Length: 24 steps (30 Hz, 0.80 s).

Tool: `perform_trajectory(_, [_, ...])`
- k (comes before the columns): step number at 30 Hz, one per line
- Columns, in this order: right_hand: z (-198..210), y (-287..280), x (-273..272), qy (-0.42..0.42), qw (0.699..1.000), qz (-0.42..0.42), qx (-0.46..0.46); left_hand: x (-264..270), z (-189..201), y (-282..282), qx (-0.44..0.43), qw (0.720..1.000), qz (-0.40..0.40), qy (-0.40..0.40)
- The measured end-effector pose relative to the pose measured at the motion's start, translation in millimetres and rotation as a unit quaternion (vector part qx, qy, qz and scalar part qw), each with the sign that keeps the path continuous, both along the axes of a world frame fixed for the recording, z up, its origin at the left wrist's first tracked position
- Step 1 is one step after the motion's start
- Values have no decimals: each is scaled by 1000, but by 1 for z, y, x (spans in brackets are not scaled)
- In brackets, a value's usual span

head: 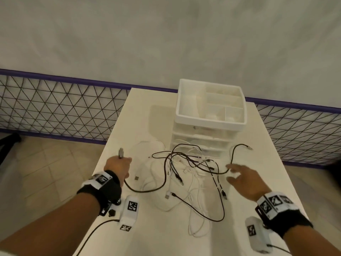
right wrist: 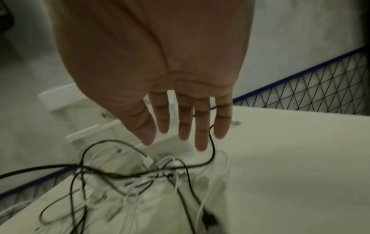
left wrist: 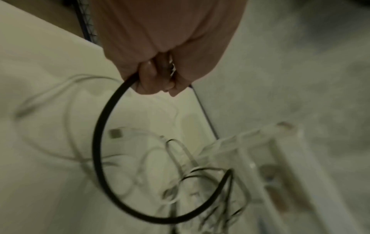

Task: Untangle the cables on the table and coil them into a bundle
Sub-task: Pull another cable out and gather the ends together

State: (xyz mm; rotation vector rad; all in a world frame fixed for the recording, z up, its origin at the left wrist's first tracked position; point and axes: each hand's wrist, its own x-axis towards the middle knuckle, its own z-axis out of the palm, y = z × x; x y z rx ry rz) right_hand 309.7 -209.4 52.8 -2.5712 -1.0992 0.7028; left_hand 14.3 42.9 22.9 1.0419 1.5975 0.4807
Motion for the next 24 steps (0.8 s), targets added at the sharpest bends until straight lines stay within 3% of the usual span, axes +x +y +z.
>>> perform_trajectory(3, [-18, -4, -25, 61, 998, 13, -19, 1, -35, 2, -1, 984, -93, 154])
perform_trajectory(5, [-25, -4, -34, 79, 997, 14, -6, 6, -45, -2, 42, 938, -208, 274])
perform_trajectory(11, [-16, 11, -50, 131, 990, -13, 51, 19, -65, -17, 78, 902, -279, 319])
perform_trajectory(14, [0, 25, -56, 128, 988, -6, 86, 29, -38, -18, 89, 914, -284, 275])
perform_trajectory(17, [19, 44, -60, 104, 984, 17, 143, 40, 15, -9, 174, 922, -301, 170])
perform_trajectory(21, [48, 76, -68, 41, 957, 49, 282, 45, 117, -10, 273, 874, -402, 19])
perform_trajectory(24, [79, 100, -81, 86, 937, 88, 327, 43, 169, -23, 301, 845, -436, -69])
